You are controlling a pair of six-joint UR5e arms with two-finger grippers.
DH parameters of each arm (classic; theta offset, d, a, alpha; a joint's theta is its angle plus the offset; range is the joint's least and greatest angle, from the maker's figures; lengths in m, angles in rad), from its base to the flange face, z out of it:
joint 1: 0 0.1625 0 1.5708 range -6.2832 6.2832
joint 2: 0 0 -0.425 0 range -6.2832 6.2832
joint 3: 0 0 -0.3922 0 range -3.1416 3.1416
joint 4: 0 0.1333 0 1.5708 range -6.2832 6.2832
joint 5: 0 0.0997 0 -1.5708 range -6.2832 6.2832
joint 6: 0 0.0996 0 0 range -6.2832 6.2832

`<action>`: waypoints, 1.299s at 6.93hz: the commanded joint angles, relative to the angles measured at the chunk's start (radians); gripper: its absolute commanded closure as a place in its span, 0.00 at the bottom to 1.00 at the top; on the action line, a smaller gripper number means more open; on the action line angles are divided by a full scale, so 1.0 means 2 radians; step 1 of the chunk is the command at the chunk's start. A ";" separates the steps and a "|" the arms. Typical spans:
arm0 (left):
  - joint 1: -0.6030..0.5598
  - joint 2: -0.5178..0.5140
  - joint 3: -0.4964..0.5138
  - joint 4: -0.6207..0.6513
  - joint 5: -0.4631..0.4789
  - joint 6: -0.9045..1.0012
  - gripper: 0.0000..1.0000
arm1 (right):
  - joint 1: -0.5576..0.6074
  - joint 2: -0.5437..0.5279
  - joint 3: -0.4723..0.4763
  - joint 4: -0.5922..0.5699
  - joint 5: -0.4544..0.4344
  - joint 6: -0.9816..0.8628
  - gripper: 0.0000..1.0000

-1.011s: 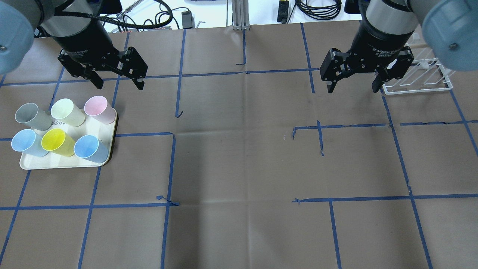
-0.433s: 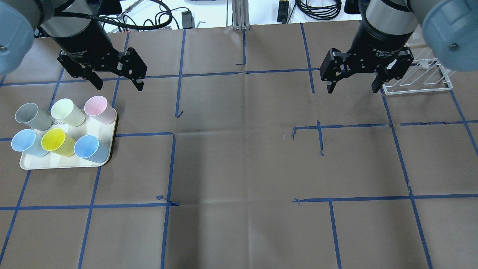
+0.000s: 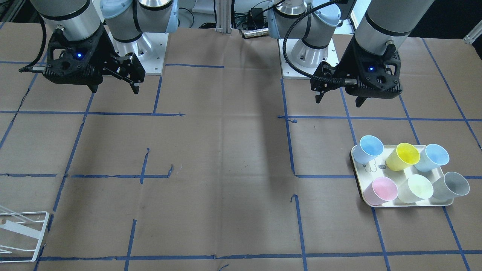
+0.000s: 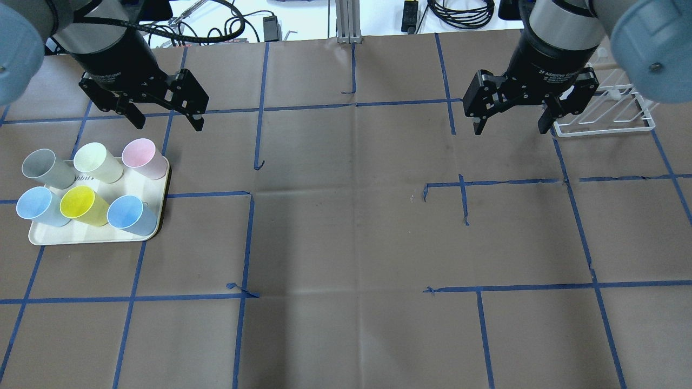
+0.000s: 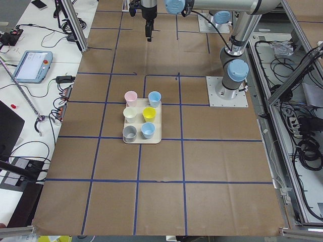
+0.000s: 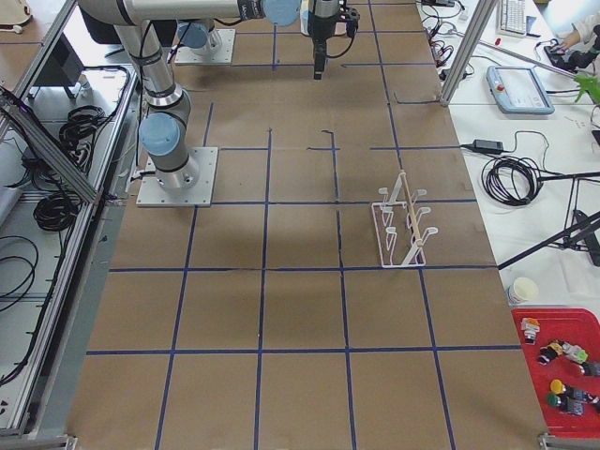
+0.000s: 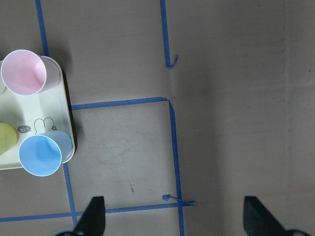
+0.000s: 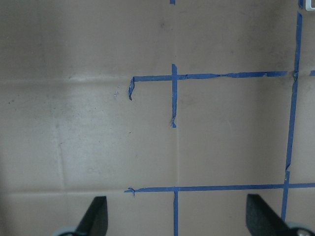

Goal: Transfer IKEA cup to right arm and place on rack

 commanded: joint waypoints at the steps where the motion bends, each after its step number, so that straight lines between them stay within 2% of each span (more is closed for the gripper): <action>1: 0.042 -0.001 0.006 0.001 -0.004 0.029 0.01 | 0.000 0.000 -0.001 -0.001 0.000 -0.001 0.00; 4: 0.105 -0.027 0.018 0.030 -0.003 0.092 0.01 | 0.000 0.000 -0.001 -0.006 0.000 -0.001 0.00; 9: 0.124 -0.136 0.097 0.060 -0.003 0.118 0.01 | 0.000 -0.001 -0.001 -0.008 0.003 0.000 0.00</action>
